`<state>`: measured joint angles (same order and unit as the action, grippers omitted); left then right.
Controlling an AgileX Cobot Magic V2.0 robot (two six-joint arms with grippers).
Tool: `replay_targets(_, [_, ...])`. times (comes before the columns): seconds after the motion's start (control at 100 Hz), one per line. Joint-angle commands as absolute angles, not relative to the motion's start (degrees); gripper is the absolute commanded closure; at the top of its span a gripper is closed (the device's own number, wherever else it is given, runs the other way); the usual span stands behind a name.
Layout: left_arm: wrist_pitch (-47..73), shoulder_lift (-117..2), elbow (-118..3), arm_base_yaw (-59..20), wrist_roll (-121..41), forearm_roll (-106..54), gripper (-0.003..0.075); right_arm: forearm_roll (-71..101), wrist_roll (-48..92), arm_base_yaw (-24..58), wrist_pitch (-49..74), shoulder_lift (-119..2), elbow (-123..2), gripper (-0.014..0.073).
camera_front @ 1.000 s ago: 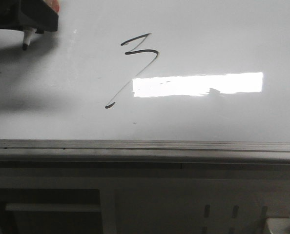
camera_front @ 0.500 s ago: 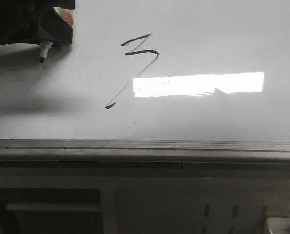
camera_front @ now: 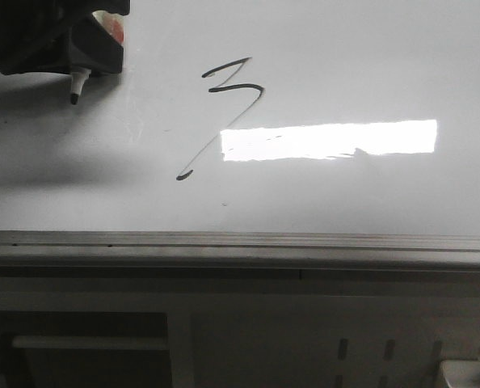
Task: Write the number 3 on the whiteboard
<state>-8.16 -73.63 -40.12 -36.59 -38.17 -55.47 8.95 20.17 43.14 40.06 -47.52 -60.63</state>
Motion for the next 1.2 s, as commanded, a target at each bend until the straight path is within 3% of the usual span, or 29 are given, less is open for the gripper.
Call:
replay_targets(0.0, [-11.8, -74.6, -40.8, -36.3, -37.7, -57.5, 0.0653, 8.7, 20.0, 42.9, 35.7, -47.2, -62.1, 0.0655])
replay_targets(0.18, [-11.9, -74.6, -40.8, -36.3, -37.7, -57.5, 0.0494, 8.7, 20.0, 42.9, 35.7, -47.2, -62.1, 0.0658])
replay_targets(0.59, [-12.0, -74.6, -40.8, -35.8, -37.8, -57.5, 0.0477, 8.7, 20.0, 42.9, 35.7, -47.2, -62.1, 0.0658])
replay_targets(0.81, [-12.0, -74.6, -40.8, -35.8, -38.1, -57.5, 0.0310, 8.7, 20.0, 42.9, 35.7, -47.2, -62.1, 0.0658])
replay_targets(1.04, [-11.5, -74.6, -40.8, -35.8, -38.2, -57.2, 0.0295, 8.7, 20.0, 42.9, 35.3, -47.2, -62.1, 0.0658])
replay_targets(1.19, [-11.3, -74.5, -40.8, -35.8, -38.2, -56.2, 0.0211, 8.7, 20.0, 42.9, 35.2, -47.2, -62.1, 0.0658])
